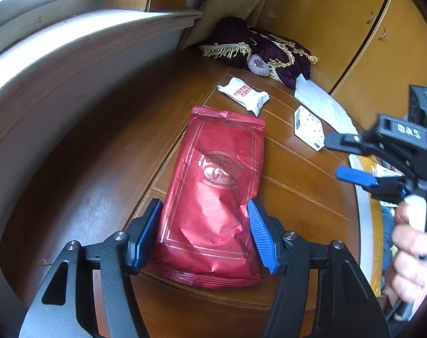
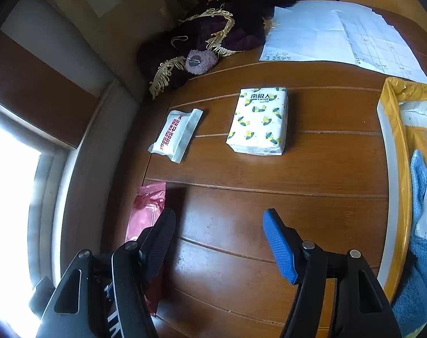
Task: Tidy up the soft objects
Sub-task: 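Withdraw both tools and lower the left tool onto the large red foil bag, then grasp the white tissue pack with the right tool while the left tool grasps the red bag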
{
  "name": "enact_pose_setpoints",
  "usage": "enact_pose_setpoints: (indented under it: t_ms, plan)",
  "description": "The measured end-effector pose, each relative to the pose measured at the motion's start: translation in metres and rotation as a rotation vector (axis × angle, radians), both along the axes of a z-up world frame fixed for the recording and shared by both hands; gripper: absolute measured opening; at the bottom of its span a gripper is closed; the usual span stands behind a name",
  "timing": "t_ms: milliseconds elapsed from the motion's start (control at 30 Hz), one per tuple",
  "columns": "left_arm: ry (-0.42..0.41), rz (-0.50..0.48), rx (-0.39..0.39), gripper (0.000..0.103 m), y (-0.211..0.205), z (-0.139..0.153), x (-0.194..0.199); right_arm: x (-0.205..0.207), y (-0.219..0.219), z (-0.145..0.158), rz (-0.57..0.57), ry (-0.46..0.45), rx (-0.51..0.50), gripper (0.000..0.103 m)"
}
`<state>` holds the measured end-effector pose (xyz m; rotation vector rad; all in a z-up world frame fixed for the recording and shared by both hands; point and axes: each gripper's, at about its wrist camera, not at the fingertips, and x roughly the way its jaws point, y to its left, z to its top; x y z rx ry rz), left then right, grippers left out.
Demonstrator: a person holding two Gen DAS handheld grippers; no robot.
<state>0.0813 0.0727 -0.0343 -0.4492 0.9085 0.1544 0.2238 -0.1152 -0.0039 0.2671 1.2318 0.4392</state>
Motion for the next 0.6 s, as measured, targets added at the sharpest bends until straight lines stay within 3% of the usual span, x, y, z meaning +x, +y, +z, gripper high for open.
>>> enact_pose_setpoints:
  t_ms: [400, 600]
  plan:
    - [-0.020, -0.004, -0.100, 0.060, 0.010, -0.001, -0.005, 0.055, -0.002, -0.002, -0.102, 0.022, -0.017, 0.067]
    - [-0.031, -0.006, -0.109, 0.060, 0.012, -0.002, -0.007, 0.074, 0.009, -0.018, -0.137, 0.030, -0.108, 0.067]
